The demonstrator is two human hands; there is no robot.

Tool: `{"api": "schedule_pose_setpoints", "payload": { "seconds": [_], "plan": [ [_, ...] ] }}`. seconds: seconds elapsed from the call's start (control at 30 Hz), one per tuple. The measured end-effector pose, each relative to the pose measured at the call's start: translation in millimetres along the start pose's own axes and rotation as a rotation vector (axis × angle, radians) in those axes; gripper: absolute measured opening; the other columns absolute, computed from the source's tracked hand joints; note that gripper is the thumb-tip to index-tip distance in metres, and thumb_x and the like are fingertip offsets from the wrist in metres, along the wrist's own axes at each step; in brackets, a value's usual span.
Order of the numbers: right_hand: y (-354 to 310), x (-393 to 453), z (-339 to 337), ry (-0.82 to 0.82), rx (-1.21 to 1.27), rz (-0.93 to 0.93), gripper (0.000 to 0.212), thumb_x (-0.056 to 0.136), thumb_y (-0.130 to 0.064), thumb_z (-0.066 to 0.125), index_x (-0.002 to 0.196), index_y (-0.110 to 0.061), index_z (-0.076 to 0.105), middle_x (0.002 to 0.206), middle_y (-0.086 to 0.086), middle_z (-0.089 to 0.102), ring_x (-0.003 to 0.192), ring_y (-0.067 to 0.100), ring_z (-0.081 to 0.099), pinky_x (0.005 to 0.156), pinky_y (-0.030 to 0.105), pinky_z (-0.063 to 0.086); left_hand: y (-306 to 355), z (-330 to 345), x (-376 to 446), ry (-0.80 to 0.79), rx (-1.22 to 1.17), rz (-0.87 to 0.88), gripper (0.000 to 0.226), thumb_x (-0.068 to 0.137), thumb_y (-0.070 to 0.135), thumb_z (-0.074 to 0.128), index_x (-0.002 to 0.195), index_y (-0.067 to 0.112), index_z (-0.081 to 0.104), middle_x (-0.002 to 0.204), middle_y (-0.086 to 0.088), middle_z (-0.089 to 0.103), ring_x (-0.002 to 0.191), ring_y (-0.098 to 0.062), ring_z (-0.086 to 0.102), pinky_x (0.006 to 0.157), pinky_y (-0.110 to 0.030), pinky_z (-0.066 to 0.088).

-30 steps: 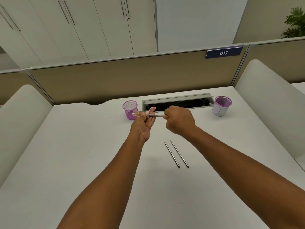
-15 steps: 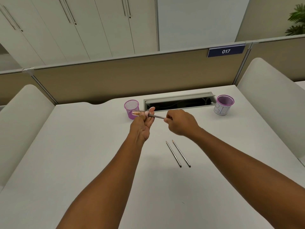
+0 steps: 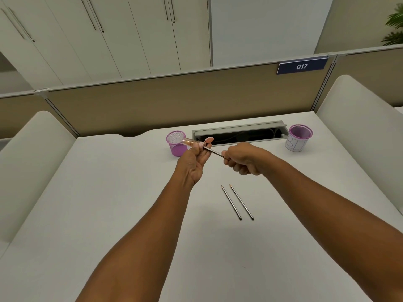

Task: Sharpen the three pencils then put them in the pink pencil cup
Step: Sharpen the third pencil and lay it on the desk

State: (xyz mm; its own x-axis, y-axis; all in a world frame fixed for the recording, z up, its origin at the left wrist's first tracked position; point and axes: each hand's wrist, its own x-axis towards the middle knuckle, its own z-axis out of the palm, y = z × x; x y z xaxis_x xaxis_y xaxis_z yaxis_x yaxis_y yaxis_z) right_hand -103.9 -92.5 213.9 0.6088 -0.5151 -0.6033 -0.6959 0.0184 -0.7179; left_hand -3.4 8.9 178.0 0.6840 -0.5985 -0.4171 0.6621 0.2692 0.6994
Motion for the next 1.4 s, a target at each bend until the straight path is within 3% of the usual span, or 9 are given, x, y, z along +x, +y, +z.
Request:
{"api": "schedule_pose_setpoints", "payload": {
  "seconds": [0.2, 0.33, 0.53, 0.67, 0.83, 1.0, 1.07, 1.23, 1.4],
  "plan": [
    [16.9, 4.8, 7.7, 0.429, -0.592, -0.534, 0.021, 0.094, -0.033, 0.053, 0.088, -0.013, 0.057, 0.086, 0.001, 0.054, 0.077, 0.021, 0.053, 0.063, 0.029, 0.037, 2.0, -0.2, 1.6, 0.005, -0.021, 0.022, 0.022, 0.103, 0.003, 0.039, 0.085, 0.001, 0.052, 0.126, -0.026, 0.06, 0.119, -0.035, 0.059, 0.101, -0.04, 0.048],
    [25.4, 0.4, 13.5, 0.62, -0.882, -0.746, 0.022, 0.098, -0.025, 0.046, 0.082, -0.013, 0.054, 0.077, -0.001, 0.045, 0.066, 0.022, 0.047, 0.058, 0.03, 0.03, 1.4, -1.1, -1.7, -0.009, -0.009, 0.02, 0.022, 0.103, 0.004, 0.039, 0.086, 0.002, 0.052, 0.125, -0.025, 0.061, 0.119, -0.035, 0.059, 0.106, -0.043, 0.044],
    [6.9, -2.0, 2.6, 0.051, 0.016, -0.129, 0.034, 0.097, -0.031, 0.052, 0.075, -0.008, 0.064, 0.062, 0.001, 0.052, 0.049, 0.011, 0.038, 0.046, 0.022, 0.029, 1.8, -8.5, -1.5, -0.036, 0.034, 0.016, 0.018, 0.104, 0.01, 0.038, 0.099, 0.003, 0.053, 0.105, -0.021, 0.069, 0.108, -0.031, 0.064, 0.105, -0.043, 0.045],
    [5.5, -5.5, -0.7, 0.018, -0.013, -0.192, 0.031, 0.097, -0.033, 0.055, 0.09, -0.005, 0.066, 0.072, 0.004, 0.058, 0.054, 0.013, 0.042, 0.049, 0.022, 0.034, 4.7, -5.1, -2.4, -0.027, 0.034, 0.036, 0.017, 0.104, 0.009, 0.04, 0.095, 0.006, 0.054, 0.102, -0.02, 0.069, 0.115, -0.035, 0.061, 0.105, -0.044, 0.045],
    [15.3, 6.4, 8.7, 0.405, -0.508, -0.531, 0.02, 0.094, -0.033, 0.057, 0.09, -0.014, 0.06, 0.088, 0.002, 0.06, 0.076, 0.02, 0.055, 0.063, 0.029, 0.04, 9.3, -2.8, 0.1, 0.0, 0.011, 0.045, 0.015, 0.102, 0.006, 0.041, 0.095, 0.002, 0.053, 0.118, -0.026, 0.063, 0.119, -0.037, 0.059, 0.105, -0.046, 0.045],
    [32.2, 11.1, 26.8, 0.979, -0.773, -0.85, 0.032, 0.092, -0.024, 0.042, 0.071, -0.008, 0.059, 0.066, 0.008, 0.055, 0.054, 0.029, 0.051, 0.051, 0.03, 0.027, 7.3, 8.4, -1.3, -0.014, -0.016, 0.056, 0.018, 0.103, 0.006, 0.04, 0.089, 0.003, 0.052, 0.124, -0.026, 0.06, 0.121, -0.037, 0.057, 0.107, -0.046, 0.042],
    [28.7, 8.3, 31.2, 0.876, -0.697, -0.724, 0.035, 0.096, -0.028, 0.039, 0.078, -0.009, 0.061, 0.074, 0.007, 0.058, 0.061, 0.028, 0.054, 0.053, 0.03, 0.031, 6.5, 8.9, 1.3, -0.021, -0.01, 0.059, 0.02, 0.103, 0.007, 0.038, 0.089, 0.002, 0.052, 0.125, -0.027, 0.06, 0.121, -0.037, 0.057, 0.106, -0.044, 0.043],
    [-0.2, 2.3, 3.5, 0.147, -0.144, -0.103, 0.038, 0.098, -0.034, 0.046, 0.075, -0.007, 0.062, 0.07, 0.005, 0.054, 0.056, 0.016, 0.039, 0.051, 0.025, 0.031, -2.1, -2.0, 1.1, -0.043, 0.041, 0.035, 0.02, 0.104, 0.008, 0.038, 0.093, 0.003, 0.053, 0.125, -0.025, 0.06, 0.12, -0.035, 0.058, 0.104, -0.042, 0.046],
    [13.5, 8.3, 6.3, 0.281, -0.366, -0.353, 0.037, 0.097, -0.04, 0.048, 0.091, -0.007, 0.063, 0.082, 0.006, 0.058, 0.066, 0.019, 0.05, 0.057, 0.029, 0.038, 1.6, 0.6, 6.5, -0.024, 0.056, 0.042, 0.02, 0.104, 0.009, 0.039, 0.092, 0.002, 0.053, 0.122, -0.024, 0.063, 0.12, -0.035, 0.059, 0.098, -0.041, 0.05]
  ]
}}
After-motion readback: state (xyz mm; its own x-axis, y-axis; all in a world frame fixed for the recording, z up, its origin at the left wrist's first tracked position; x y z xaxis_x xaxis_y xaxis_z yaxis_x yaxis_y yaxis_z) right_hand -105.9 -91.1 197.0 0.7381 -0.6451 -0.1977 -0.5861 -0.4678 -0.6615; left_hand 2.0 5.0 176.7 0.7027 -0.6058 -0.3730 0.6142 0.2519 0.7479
